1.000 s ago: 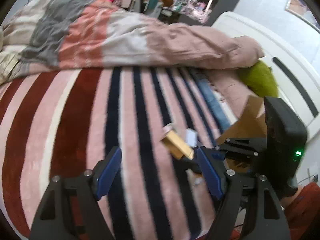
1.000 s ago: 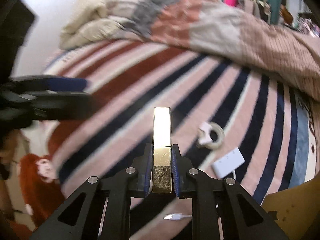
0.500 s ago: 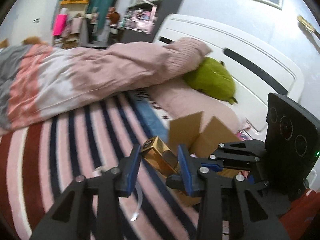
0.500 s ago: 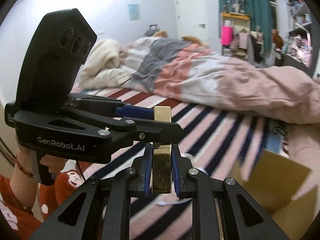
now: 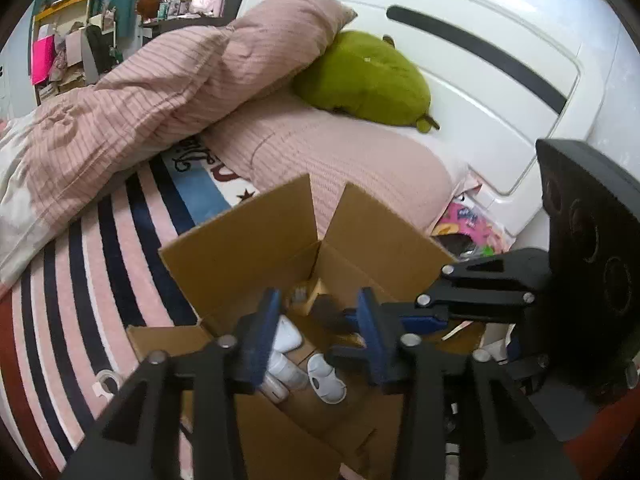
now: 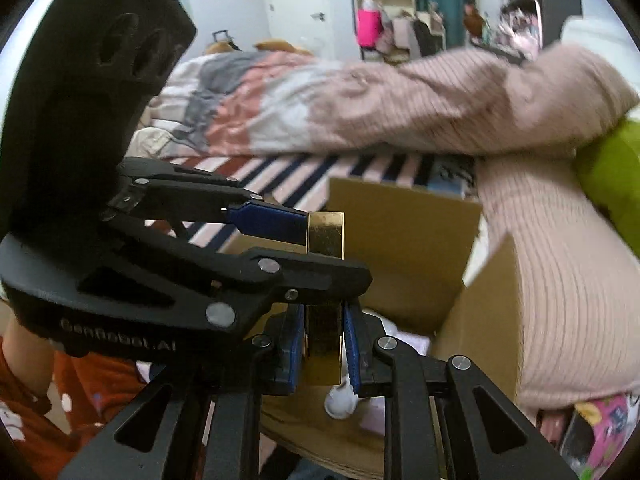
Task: Organize rigid objects
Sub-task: 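Lower the gold item into the cardboard box and release it, then grasp the tape roll with white clip using the right gripper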
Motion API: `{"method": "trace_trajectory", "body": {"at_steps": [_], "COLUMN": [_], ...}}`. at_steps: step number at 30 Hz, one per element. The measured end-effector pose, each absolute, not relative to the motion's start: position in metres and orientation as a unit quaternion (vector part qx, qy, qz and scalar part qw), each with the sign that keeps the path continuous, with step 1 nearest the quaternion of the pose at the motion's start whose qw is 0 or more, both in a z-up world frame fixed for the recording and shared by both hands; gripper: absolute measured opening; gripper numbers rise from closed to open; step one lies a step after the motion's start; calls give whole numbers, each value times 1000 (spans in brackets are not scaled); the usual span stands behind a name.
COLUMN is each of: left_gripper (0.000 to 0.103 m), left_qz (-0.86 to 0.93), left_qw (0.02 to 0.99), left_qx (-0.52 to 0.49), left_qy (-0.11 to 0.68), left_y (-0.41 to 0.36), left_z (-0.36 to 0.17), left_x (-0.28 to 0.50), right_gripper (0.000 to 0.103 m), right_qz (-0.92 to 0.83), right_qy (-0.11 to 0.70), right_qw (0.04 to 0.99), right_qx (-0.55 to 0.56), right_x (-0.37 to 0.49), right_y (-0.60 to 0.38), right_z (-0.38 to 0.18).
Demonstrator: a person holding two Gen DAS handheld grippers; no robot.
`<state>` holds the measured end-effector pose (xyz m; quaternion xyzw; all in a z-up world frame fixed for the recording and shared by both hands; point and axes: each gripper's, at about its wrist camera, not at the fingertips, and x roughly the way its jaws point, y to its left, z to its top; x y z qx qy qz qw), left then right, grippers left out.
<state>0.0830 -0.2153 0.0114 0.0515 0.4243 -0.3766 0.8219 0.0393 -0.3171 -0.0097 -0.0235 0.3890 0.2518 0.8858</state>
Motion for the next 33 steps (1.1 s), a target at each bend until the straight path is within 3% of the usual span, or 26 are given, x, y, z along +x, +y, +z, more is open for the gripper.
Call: {"method": "trace_trajectory", "body": {"at_steps": [2, 3, 4, 5, 12, 23, 33], "left_gripper": [67, 69, 71, 73, 76, 77, 77], "left_qz": [-365, -360, -358, -355, -326, -206, -136], "left_qw": [831, 836, 839, 841, 863, 908, 901], "left_qx": [65, 70, 70, 68, 48, -16, -80], "left_qy": [414, 407, 404, 402, 383, 365, 404], "left_y": [-216, -214, -211, -207, -159, -9, 80], "left_z": [13, 16, 18, 21, 37, 27, -40], "left_x": [82, 80, 80, 80, 74, 50, 47], "right_gripper": [19, 26, 46, 60, 60, 60, 60], "right_qz": [245, 242, 239, 239, 238, 314, 343], "right_qy": [397, 398, 400, 400, 398, 350, 428], "right_qw": [884, 884, 884, 884, 884, 880, 834], "right_qx": [-28, -30, -31, -30, -50, -63, -54], "right_x": [41, 42, 43, 44, 45, 42, 75], "right_y": [-321, -322, -323, -324, -309, -211, -103], "right_z": [-14, -15, -15, -15, -9, 18, -60]}}
